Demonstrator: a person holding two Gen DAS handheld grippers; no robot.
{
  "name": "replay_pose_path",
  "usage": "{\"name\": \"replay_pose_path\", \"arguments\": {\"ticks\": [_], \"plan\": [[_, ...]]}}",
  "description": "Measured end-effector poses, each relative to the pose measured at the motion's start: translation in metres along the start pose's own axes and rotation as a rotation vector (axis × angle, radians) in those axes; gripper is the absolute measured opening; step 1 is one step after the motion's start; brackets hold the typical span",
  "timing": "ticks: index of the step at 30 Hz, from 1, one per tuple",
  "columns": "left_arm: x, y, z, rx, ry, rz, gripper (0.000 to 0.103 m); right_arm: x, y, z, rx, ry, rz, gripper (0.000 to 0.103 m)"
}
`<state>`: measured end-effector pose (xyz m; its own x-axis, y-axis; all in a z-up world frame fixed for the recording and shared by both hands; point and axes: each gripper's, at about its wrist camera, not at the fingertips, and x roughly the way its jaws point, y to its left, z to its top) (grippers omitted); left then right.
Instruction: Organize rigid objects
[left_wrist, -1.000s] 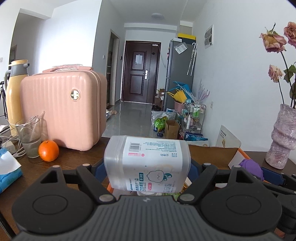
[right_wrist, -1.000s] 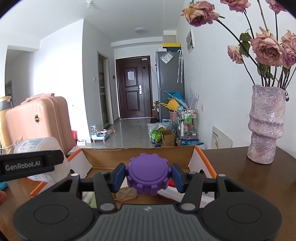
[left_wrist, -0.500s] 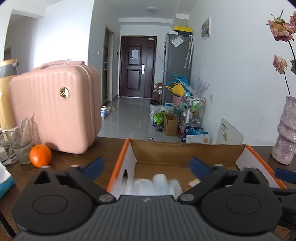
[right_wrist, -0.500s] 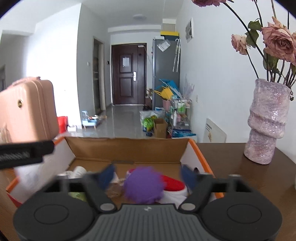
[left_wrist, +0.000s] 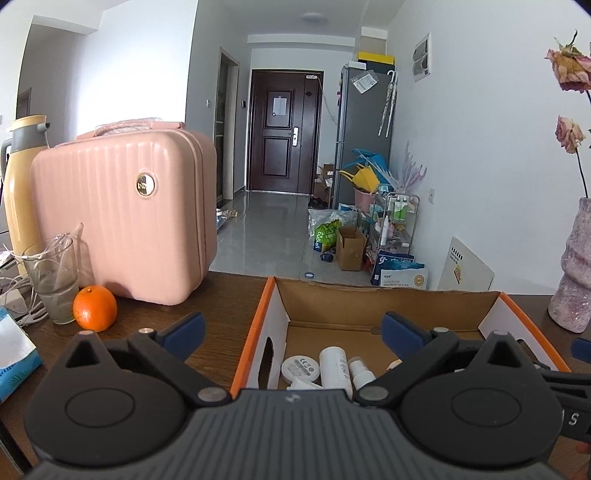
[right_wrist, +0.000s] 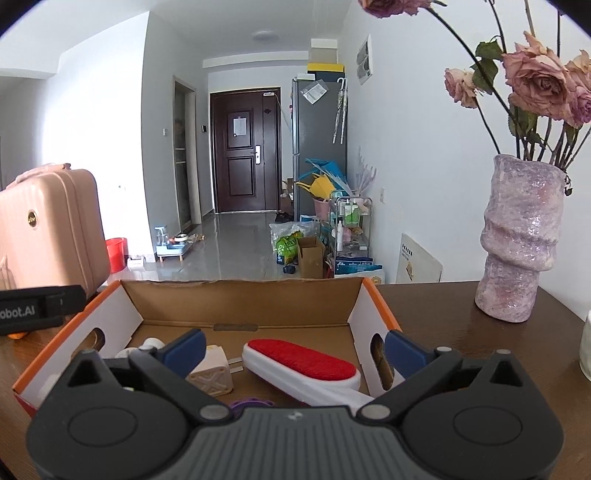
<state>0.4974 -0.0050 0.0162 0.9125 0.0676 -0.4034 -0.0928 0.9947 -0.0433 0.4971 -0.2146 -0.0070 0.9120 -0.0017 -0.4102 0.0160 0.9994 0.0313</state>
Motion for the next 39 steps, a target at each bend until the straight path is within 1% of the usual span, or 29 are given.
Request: {"name": "replay_pose_path", "arguments": {"ticks": [9,16,22,28,31,37,39], "plan": [[-0.028,0.007,-0.003,0.03,-0.037,0.01,0.103,-0.023,-0.005,-0.003,0.0,-0.019,0.0,0.103],[-0.056,0.012,-0.01,0.055,-0.055,-0.003,0.103,-0.053,-0.01,-0.009,0.001,-0.026,0.003,0.103],[-0.092,0.019,-0.02,0.067,-0.087,-0.006,0.103,-0.088,-0.013,-0.017,0.004,-0.04,0.006,0.103],[-0.141,0.031,-0.031,0.06,-0.118,-0.007,0.103,-0.141,-0.013,-0.029,-0.005,-0.105,0.02,0.103],[-0.171,0.035,-0.038,0.067,-0.14,-0.014,0.103,-0.175,-0.014,-0.037,-0.013,-0.14,0.037,0.103],[-0.239,0.046,-0.063,0.088,-0.192,-0.025,0.103,-0.25,-0.017,-0.061,-0.037,-0.207,0.056,0.103],[-0.259,0.053,-0.075,0.078,-0.194,-0.023,0.103,-0.272,-0.018,-0.072,-0.041,-0.217,0.051,0.103]]}}
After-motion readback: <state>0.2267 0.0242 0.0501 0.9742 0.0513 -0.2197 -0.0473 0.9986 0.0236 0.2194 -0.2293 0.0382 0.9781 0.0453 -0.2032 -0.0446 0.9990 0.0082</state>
